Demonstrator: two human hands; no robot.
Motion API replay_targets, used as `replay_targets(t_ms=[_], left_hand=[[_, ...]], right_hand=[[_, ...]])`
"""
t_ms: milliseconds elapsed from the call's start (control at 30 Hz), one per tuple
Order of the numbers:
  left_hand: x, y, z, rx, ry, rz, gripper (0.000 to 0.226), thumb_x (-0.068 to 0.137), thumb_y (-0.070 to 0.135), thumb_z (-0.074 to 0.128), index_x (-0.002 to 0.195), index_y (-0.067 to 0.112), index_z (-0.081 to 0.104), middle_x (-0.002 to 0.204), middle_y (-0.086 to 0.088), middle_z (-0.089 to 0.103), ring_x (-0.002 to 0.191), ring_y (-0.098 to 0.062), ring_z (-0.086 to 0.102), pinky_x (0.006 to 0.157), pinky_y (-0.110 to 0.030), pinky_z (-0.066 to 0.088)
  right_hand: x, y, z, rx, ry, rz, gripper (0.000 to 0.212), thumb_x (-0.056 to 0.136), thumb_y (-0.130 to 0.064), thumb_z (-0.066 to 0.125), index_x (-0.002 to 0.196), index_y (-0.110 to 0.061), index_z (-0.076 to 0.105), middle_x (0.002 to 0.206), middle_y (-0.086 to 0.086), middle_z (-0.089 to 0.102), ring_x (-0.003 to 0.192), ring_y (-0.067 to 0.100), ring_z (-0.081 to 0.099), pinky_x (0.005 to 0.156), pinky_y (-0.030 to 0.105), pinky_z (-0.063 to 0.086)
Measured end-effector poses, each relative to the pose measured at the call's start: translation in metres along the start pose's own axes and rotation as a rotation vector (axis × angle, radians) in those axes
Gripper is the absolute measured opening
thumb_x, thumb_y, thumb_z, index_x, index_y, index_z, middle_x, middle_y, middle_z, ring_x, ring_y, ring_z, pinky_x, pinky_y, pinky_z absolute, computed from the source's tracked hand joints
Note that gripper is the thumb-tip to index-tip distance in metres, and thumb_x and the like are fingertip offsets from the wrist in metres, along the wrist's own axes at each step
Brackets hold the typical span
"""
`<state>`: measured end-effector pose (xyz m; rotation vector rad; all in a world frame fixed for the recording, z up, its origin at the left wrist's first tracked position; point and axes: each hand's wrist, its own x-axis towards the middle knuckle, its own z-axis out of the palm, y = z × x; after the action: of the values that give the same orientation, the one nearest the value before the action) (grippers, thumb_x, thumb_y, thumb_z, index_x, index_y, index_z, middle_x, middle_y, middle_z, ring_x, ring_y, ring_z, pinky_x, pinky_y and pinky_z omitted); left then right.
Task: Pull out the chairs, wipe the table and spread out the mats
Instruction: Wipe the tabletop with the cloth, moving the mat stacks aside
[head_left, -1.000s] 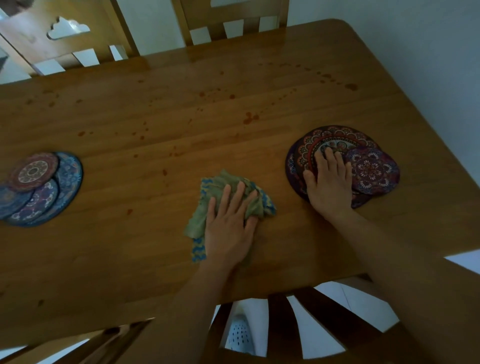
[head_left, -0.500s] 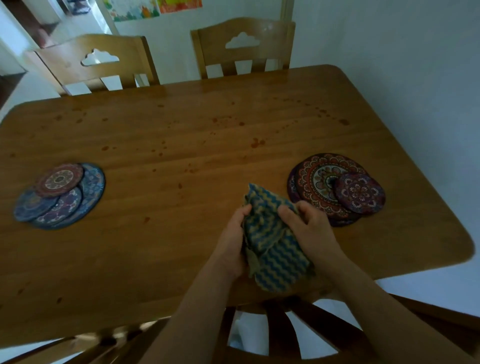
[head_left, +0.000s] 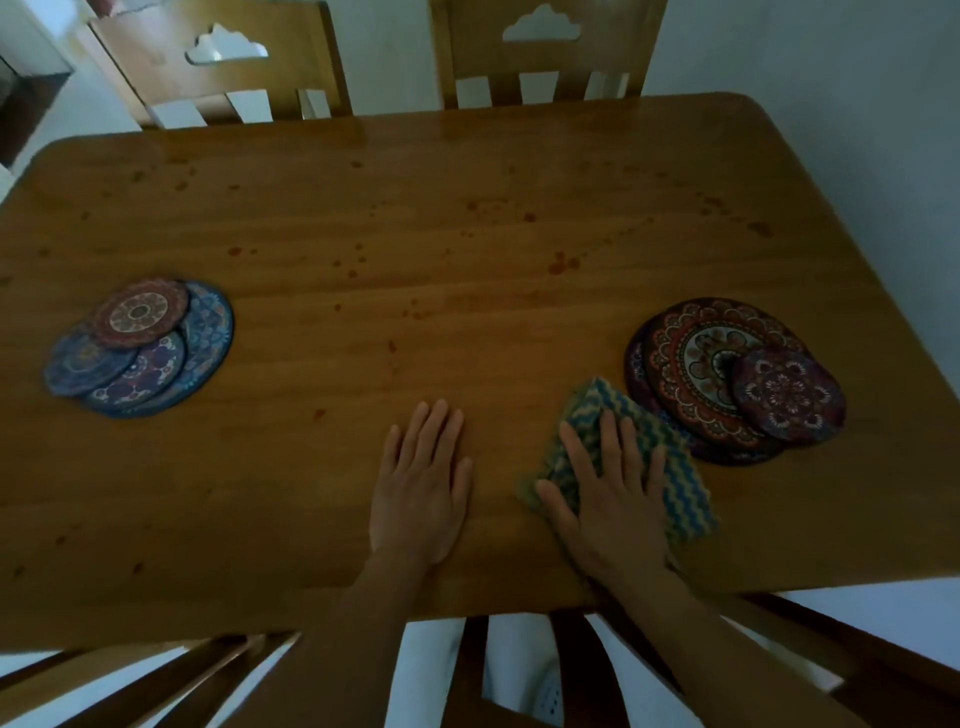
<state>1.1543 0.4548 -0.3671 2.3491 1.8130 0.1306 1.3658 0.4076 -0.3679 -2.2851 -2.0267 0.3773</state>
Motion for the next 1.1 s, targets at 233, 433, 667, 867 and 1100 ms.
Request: replay_targets(t_ms=[233, 433, 667, 867, 1100], left_hand=[[-0.001, -0.002, 0.003, -0.024, -0.005, 0.002, 0.054, 0.104, 0.043, 0.024, 0.154, 0.021, 0.027, 0.163, 0.003, 0.02, 0.152, -0.015, 0.007, 0.122, -0.045, 0.014], [0.0, -0.003, 0.005, -0.065, 0.035, 0.003, 0.052, 0.104, 0.041, 0.031, 0.152, 0.021, 0.032, 0.161, 0.002, 0.025, 0.151, -0.015, 0.011, 0.121, -0.045, 0.015], [-0.003, -0.002, 0.004, -0.174, 0.109, -0.042, 0.052, 0.102, 0.038, 0.032, 0.146, 0.012, 0.042, 0.157, -0.003, 0.035, 0.148, -0.018, 0.023, 0.121, -0.044, 0.02], [-0.003, -0.002, 0.003, -0.161, 0.104, -0.079, 0.049, 0.1, 0.036, 0.039, 0.143, 0.014, 0.045, 0.155, -0.002, 0.037, 0.147, -0.017, 0.024, 0.121, -0.041, 0.021], [-0.002, -0.001, 0.004, -0.147, 0.118, -0.065, 0.049, 0.1, 0.035, 0.04, 0.143, 0.011, 0.047, 0.155, -0.004, 0.037, 0.148, -0.018, 0.024, 0.121, -0.041, 0.019]], right_hand=[[0.114, -0.021, -0.012, -0.076, -0.027, -0.046, 0.093, 0.086, -0.081, 0.016, 0.155, -0.024, -0.011, 0.164, 0.003, -0.008, 0.151, 0.023, -0.009, 0.12, 0.051, -0.005], [0.165, -0.037, -0.021, -0.117, -0.048, 0.033, 0.086, 0.09, -0.077, 0.012, 0.156, -0.025, -0.003, 0.164, 0.005, -0.008, 0.15, 0.025, -0.01, 0.12, 0.052, -0.006], [0.024, -0.051, -0.001, 0.044, -0.098, -0.349, 0.063, 0.098, -0.062, 0.008, 0.152, -0.035, 0.024, 0.163, -0.006, 0.012, 0.151, 0.014, 0.003, 0.119, 0.05, -0.004], [0.049, -0.021, -0.006, -0.021, -0.013, -0.14, 0.07, 0.09, -0.071, 0.026, 0.145, -0.028, 0.032, 0.162, 0.0, 0.02, 0.15, 0.019, 0.01, 0.12, 0.053, 0.002], [0.153, -0.066, -0.013, -0.143, -0.078, -0.041, 0.074, 0.093, -0.072, 0.006, 0.155, -0.034, -0.002, 0.164, 0.0, -0.01, 0.15, 0.024, -0.013, 0.117, 0.058, -0.007]])
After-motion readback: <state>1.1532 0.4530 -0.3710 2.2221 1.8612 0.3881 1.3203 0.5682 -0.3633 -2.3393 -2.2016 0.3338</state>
